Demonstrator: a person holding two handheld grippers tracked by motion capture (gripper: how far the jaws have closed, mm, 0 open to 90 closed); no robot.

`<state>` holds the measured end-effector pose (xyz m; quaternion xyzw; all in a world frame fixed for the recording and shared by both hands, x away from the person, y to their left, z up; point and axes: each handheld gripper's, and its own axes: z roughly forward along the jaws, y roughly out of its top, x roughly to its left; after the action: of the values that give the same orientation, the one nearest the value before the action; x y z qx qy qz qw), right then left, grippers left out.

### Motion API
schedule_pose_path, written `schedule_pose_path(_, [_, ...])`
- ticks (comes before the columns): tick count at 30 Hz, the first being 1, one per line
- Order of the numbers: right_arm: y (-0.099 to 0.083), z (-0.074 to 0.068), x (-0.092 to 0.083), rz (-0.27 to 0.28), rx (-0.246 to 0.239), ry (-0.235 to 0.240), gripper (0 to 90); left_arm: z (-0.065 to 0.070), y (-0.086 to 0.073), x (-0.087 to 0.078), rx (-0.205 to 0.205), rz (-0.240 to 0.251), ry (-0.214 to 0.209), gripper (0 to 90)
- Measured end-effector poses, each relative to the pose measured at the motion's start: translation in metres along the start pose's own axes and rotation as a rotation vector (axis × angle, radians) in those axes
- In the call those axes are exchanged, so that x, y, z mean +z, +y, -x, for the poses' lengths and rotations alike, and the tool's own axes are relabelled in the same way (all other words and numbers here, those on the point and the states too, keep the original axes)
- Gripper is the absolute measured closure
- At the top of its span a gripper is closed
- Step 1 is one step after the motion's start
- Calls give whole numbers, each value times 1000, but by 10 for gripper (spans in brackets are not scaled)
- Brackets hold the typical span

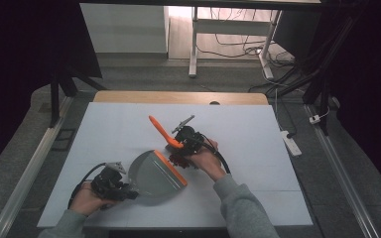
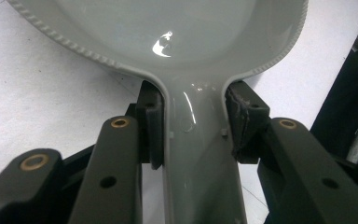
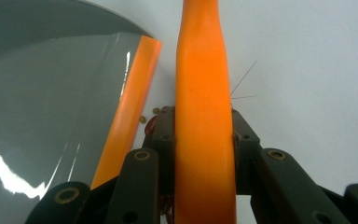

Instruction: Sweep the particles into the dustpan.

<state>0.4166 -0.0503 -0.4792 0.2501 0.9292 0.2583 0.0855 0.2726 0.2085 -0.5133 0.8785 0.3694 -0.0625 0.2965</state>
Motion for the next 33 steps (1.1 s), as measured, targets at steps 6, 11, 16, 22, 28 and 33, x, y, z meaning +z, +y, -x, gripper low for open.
schedule_pose_path(6, [2,-8,2,3,-15,14,709,0,0,0,0,-1,1,615])
schedule_pose_path(11, [2,-12,2,7,-24,22,709,0,0,0,0,-1,-1,615])
schedule_pose_path(16, [5,-19,5,12,-33,31,709,0,0,0,-1,-1,-2,615])
schedule_pose_path(22, [6,-22,6,17,-47,37,710,0,0,1,-1,-1,-3,615])
schedule_pose_path(28, [8,-27,7,24,-59,42,709,0,0,1,-5,1,-3,615])
schedule_pose_path(33, [10,-32,6,42,-61,69,709,0,0,0,1,-4,-1,615])
